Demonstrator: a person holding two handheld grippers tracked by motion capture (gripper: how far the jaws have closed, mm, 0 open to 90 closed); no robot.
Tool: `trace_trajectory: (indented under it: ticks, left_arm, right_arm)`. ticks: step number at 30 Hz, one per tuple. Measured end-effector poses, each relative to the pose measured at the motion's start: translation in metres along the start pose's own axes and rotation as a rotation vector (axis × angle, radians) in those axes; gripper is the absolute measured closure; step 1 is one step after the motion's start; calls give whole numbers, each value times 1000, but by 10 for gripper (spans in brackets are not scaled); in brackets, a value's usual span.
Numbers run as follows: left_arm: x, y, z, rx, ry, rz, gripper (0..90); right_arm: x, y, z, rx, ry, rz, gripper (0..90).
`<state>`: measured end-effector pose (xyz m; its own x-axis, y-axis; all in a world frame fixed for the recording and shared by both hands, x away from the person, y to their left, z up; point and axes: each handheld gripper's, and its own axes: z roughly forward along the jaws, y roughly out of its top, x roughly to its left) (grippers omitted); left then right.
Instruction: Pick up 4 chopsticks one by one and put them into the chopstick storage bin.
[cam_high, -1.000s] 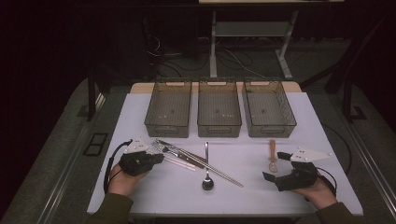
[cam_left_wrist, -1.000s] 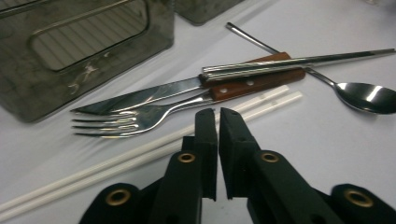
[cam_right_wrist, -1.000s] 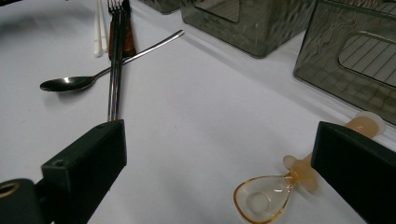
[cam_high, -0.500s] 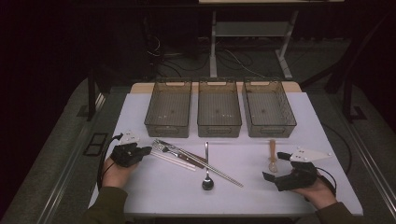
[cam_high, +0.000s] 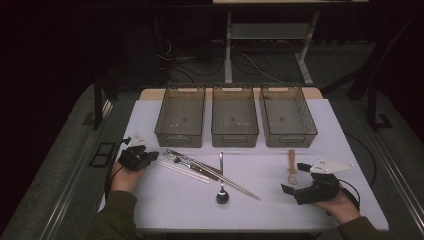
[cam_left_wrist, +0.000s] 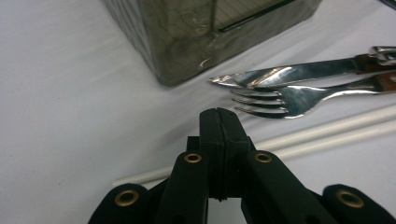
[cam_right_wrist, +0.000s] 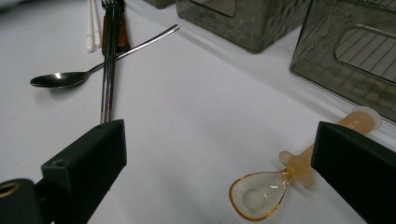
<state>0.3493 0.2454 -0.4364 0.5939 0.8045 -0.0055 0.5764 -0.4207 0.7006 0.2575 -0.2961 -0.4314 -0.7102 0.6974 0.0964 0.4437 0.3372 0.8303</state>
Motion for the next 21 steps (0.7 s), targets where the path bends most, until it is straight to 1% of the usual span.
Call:
trace_trajectory:
  ticks: [3, 8, 16, 21]
  left_arm:
    - [4, 0, 3, 12, 7, -4, 890]
    - [5, -1, 6, 26, 5, -7, 891]
    - [5, -2, 6, 38, 6, -6, 891]
    - [6, -3, 5, 40, 1, -14, 891]
  right_arm:
    - [0, 0, 0, 0, -1, 1, 32]
    - [-1, 0, 0, -1, 1, 4, 32]
    - [-1, 0, 0, -4, 3, 6, 32]
    - [-2, 0, -1, -5, 0, 7, 32]
